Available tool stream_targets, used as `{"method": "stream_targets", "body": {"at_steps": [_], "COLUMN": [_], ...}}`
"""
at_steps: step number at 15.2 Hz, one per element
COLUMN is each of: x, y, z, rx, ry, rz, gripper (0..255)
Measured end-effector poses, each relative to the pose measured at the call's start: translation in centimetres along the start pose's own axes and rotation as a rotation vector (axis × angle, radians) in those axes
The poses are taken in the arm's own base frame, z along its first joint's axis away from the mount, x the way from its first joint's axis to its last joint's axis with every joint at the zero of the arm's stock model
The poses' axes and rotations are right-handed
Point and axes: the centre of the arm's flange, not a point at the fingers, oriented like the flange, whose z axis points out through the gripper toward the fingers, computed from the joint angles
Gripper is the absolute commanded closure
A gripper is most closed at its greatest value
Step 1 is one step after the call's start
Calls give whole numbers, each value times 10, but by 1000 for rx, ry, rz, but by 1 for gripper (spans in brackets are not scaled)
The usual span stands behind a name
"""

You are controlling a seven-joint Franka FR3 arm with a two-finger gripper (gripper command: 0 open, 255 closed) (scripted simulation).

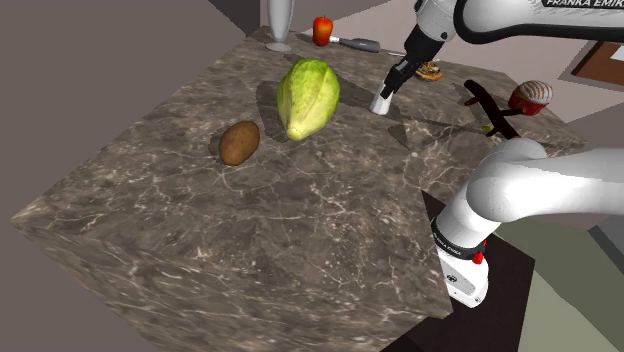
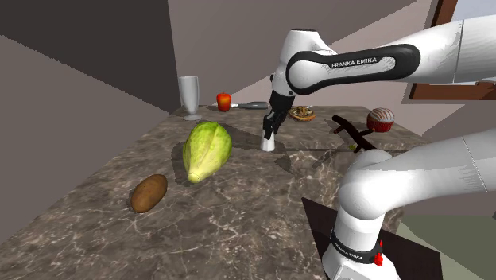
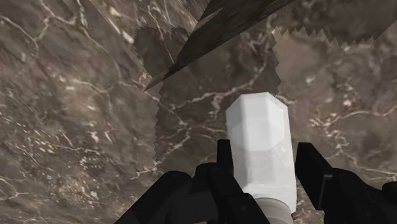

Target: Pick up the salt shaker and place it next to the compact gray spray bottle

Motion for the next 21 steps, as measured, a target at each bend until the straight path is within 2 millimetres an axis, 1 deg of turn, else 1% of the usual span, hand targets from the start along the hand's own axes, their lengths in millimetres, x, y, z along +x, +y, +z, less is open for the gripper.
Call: {"method": "stream_targets", "body": {"at_steps": [4,6,21], "x": [0,2,23], "y": [0,0,5], "z": [0,-6,-80], "rx": [0,0,0], "ry": [0,0,0], "rz": [0,0,0], "gripper": [255,255,255]}}
